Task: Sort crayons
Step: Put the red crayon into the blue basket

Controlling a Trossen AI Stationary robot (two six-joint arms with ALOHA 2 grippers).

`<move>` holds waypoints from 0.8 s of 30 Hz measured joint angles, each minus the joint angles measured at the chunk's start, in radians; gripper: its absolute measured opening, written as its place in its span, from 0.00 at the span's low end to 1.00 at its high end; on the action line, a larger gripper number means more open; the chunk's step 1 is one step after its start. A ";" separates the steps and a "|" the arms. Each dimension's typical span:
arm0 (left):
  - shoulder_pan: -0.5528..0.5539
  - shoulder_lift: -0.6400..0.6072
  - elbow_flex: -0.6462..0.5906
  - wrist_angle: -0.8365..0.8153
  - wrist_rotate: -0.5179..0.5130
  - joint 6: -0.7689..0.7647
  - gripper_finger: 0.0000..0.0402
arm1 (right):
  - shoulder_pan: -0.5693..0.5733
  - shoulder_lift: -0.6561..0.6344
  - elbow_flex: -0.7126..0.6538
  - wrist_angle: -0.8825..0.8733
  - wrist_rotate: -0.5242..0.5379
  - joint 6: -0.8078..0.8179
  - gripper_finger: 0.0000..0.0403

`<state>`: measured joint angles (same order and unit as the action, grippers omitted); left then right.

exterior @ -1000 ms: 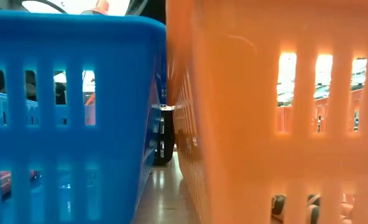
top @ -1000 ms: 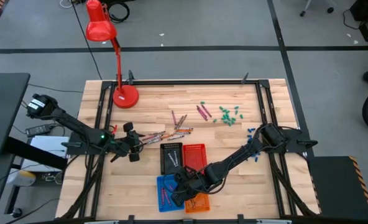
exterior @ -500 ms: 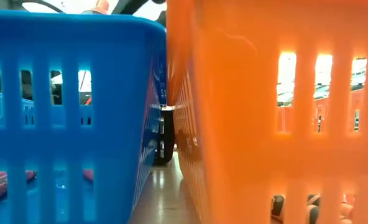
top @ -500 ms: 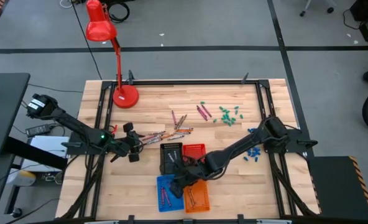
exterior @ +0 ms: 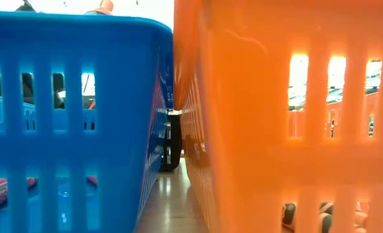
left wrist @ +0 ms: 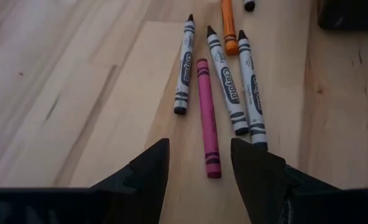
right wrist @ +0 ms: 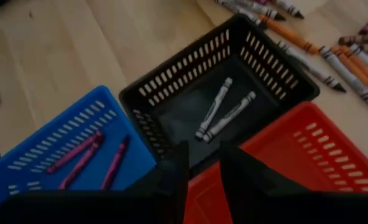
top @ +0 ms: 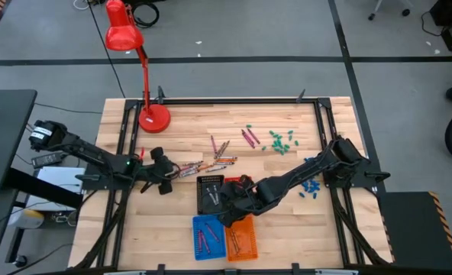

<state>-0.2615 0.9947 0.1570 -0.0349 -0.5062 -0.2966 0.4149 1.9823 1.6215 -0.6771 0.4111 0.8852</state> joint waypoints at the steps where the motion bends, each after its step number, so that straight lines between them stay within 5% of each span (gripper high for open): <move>1: 0.012 0.000 0.000 0.003 0.016 0.000 0.46 | 0.000 0.000 0.000 0.004 0.007 -0.003 0.23; 12: 0.108 0.006 0.000 0.002 0.132 0.002 0.42 | 0.007 0.000 0.000 0.010 0.026 -0.006 0.23; 24: 0.176 0.089 0.006 0.048 0.234 -0.010 0.22 | 0.014 0.000 0.000 0.013 0.041 -0.018 0.23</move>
<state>-0.0853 1.0832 0.1631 0.0135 -0.2718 -0.3067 0.4294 1.9823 1.6215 -0.6643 0.4526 0.8673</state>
